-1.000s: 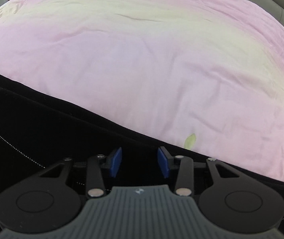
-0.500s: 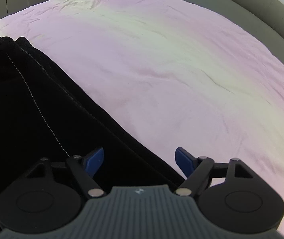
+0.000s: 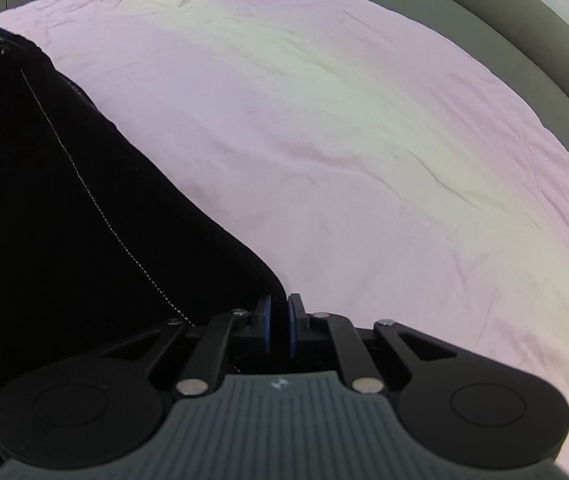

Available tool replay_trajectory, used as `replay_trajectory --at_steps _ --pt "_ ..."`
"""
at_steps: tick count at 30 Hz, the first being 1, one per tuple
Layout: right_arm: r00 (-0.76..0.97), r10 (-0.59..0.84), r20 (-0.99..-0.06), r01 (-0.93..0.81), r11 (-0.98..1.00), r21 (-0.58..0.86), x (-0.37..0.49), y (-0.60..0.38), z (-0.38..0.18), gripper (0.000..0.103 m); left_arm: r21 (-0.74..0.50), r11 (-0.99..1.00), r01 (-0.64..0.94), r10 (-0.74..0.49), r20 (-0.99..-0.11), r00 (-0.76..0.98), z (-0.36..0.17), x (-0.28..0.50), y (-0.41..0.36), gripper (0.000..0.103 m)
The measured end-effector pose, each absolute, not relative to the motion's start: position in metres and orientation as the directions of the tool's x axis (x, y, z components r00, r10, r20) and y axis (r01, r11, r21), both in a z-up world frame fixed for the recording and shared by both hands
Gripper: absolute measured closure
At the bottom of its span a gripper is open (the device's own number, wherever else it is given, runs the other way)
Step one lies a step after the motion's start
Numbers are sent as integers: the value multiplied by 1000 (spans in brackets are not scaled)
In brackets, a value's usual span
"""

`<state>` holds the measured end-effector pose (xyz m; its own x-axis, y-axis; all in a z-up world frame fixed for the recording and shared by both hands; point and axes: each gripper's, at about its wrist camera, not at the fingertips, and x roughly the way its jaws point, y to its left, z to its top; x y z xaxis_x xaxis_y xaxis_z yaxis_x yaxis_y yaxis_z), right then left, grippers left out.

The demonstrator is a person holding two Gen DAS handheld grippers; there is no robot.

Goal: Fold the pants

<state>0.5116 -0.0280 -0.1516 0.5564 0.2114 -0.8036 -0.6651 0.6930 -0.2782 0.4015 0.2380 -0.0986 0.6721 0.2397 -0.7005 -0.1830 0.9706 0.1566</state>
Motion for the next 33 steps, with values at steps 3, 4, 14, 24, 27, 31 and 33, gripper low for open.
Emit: replay_trajectory --at_steps 3,4,14,24,27,31,33 --pt "572 202 -795 -644 711 -283 507 -29 -149 74 192 961 -197 275 -695 664 -93 399 234 39" --pt "574 210 -791 -640 718 -274 504 -32 -144 65 207 960 -188 280 -695 662 -88 396 234 33" --pt "563 228 -794 -569 804 -173 429 -73 -75 54 256 963 -81 239 -681 692 -14 309 213 29" --pt "544 373 -752 -529 848 37 256 -110 -81 51 196 978 65 105 -743 661 -32 212 173 35" --pt "533 402 -745 -482 867 123 220 -120 -103 51 172 985 22 117 -756 644 -50 202 186 35" --pt "508 423 -751 -441 876 195 185 -120 -138 51 9 995 -104 72 -777 626 -70 203 222 35" --pt "492 438 -753 -428 874 229 176 -119 -153 51 -103 981 -166 24 -779 626 -80 207 241 35"
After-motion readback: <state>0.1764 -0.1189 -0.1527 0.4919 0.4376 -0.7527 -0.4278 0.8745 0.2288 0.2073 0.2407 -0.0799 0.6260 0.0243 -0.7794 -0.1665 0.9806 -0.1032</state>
